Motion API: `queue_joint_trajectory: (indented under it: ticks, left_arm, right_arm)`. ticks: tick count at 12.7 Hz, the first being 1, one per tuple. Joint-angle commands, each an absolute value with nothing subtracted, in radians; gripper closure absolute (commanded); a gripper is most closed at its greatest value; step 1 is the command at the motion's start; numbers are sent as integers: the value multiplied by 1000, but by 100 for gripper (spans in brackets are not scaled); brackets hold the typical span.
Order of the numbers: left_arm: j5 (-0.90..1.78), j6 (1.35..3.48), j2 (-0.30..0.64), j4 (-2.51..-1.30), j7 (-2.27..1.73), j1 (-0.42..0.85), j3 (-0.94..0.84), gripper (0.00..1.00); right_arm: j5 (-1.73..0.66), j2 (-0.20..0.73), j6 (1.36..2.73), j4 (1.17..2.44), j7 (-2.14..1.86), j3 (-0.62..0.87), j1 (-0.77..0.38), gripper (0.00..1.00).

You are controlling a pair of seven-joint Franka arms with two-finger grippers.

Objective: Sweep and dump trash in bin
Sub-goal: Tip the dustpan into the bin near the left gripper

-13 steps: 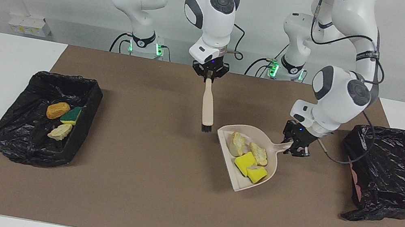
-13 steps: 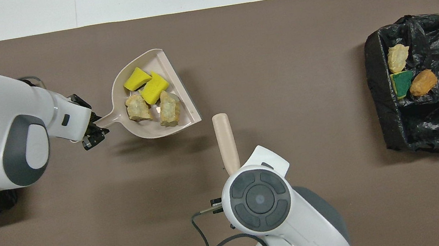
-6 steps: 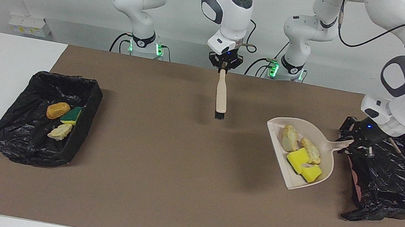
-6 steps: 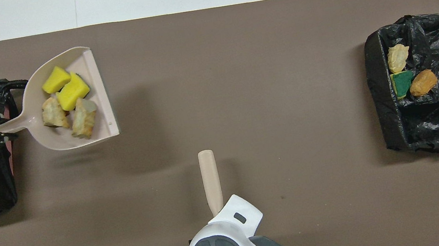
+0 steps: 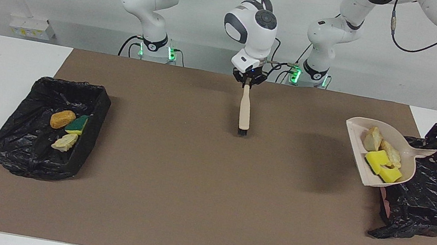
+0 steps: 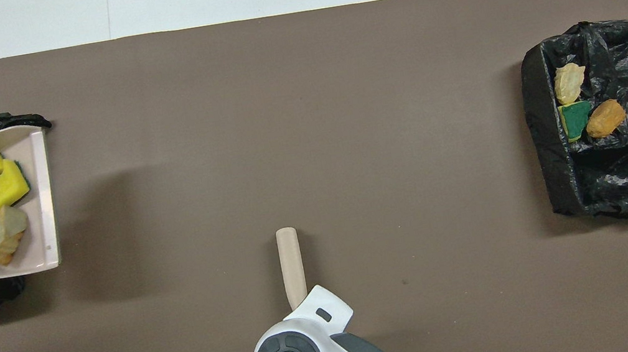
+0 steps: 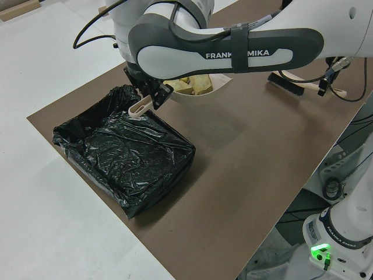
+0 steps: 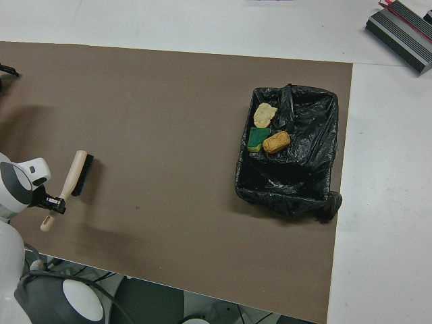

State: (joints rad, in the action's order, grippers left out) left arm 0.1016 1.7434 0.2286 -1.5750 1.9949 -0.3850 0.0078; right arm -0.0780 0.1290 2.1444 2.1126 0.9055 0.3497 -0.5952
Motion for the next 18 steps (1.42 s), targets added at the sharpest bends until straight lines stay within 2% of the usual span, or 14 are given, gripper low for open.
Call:
queue_joint_trajectory:
  ticks: [1,4,6,7,8,14,16,18]
  left_arm:
    - [2,1762,291,-1464,2085,-460,-5,100]
    - [-165,1877,314,-1434,2045,-463,-3,100]
    - [-382,1960,316,-1445,1924,-437,-2,100]
    - [-473,1976,311,-1463,1834,-417,-3,100]
    - [-529,1980,302,-1489,1803,-398,-2,100]
    - [-986,1976,235,-1600,1577,-318,-2,100]
    - [-1128,1983,229,-1608,1569,-314,-2,100]
    - [-1260,1935,215,-1615,1466,-273,-2,100]
  right_arm:
    - [-55,97,2172,2161,925,347,-594,100]
    - [-55,101,2174,2161,931,347,-594,100]
    - [-55,104,2178,2161,927,348,-586,85]
    - [-55,106,2184,2161,927,348,-583,73]
    - [-55,107,2184,2161,927,348,-583,67]
    - [-55,109,2178,2151,931,347,-583,59]
    - [-55,97,2175,2140,928,342,-575,0]
    - [-58,48,2143,2115,922,345,-514,0]
